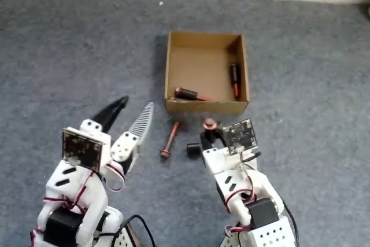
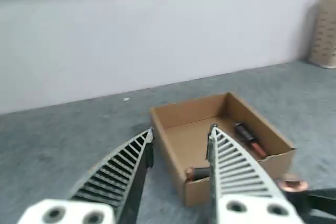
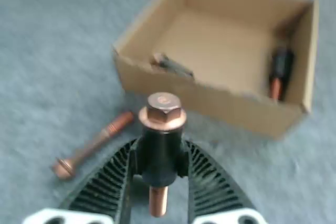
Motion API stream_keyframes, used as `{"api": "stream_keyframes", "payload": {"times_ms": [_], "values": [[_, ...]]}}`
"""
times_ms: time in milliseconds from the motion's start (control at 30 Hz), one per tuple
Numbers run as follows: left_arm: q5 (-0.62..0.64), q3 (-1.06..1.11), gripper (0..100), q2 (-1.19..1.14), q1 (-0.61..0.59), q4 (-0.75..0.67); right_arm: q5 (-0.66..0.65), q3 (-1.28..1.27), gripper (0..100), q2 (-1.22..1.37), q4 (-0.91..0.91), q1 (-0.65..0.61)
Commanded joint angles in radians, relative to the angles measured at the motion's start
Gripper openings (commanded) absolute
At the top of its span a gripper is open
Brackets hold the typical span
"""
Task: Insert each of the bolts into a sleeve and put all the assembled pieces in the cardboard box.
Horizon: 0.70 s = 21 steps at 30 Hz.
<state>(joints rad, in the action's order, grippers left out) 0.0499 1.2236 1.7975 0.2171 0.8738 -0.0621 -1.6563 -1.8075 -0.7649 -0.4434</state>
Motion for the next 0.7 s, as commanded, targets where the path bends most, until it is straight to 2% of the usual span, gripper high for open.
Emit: {"api": "stream_keyframes", "payload": {"times_ms": [0, 167, 400, 567, 667], "values": [[-0.005, 0.044, 19, 0.012, -0.133, 0.048, 0.035, 0.143, 0.5, -0.010, -0.071, 0.042], [-0.005, 0.150, 19, 0.010, -0.245, 0.046, 0.035, 0.269, 0.5, 0.124, -0.088, 0.042], [-0.005, 0.305, 19, 0.010, -0.282, 0.009, 0.035, 0.585, 0.5, 0.674, 0.088, 0.047], [-0.006, 0.479, 19, -0.001, -0.306, -0.123, 0.034, 0.862, 0.5, 1.055, 0.197, 0.070], [-0.006, 0.472, 19, 0.008, -0.328, -0.126, 0.034, 1.020, 0.5, 1.267, 0.260, 0.110]]}}
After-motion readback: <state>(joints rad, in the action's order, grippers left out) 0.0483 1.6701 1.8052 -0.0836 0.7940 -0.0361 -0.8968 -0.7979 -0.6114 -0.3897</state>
